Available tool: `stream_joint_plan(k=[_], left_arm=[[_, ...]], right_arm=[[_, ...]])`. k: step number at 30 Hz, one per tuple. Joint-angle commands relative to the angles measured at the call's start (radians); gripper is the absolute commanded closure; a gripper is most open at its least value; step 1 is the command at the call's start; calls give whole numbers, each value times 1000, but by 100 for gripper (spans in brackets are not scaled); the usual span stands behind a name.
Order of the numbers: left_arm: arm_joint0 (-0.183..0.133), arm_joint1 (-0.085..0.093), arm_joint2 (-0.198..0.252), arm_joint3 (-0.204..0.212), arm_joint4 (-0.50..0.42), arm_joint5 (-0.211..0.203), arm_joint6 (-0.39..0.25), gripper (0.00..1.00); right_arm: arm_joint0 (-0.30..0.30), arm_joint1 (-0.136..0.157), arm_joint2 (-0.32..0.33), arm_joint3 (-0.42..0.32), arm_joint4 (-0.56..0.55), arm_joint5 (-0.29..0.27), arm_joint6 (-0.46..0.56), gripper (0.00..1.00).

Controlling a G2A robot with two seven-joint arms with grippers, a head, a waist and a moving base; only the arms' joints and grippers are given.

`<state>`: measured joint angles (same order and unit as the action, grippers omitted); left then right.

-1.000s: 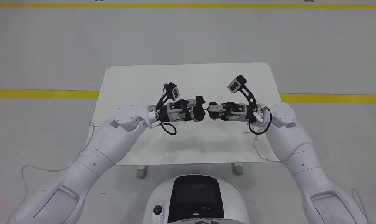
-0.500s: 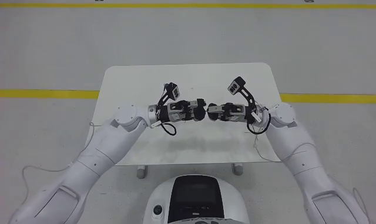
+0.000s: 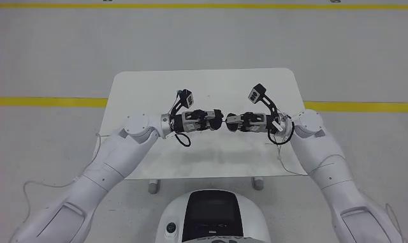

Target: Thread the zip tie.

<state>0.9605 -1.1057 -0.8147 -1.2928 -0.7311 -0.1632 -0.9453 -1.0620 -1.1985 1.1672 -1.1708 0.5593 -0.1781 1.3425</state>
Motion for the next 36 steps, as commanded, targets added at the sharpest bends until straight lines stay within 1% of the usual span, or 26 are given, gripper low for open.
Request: stream_joint_plan(k=[1,5,11,20,31,34,36], left_arm=[[1,0,-2,-1,3,2,0,82],[2,-1,-5,-1,14,7,-1,85],[4,-2,-6,-1,27,9,-1,87],[4,-6,-6,0,40,13,0,87],[5,-10,-7,-1,53,18,-2,88],[6,-11,-7,0,58,20,-3,89],[7,-11,-7,0,59,21,-4,92]], right_arm=[[1,2,0,1,-11,0,-9,100],[2,3,-3,0,-17,0,-24,100],[5,3,-13,5,-15,-5,-43,100],[12,1,-31,19,-14,-11,-52,100],[7,6,-27,25,-10,-12,-76,100],[7,6,-29,25,-8,-11,-78,100],[8,6,-33,25,-7,-9,-78,100]])
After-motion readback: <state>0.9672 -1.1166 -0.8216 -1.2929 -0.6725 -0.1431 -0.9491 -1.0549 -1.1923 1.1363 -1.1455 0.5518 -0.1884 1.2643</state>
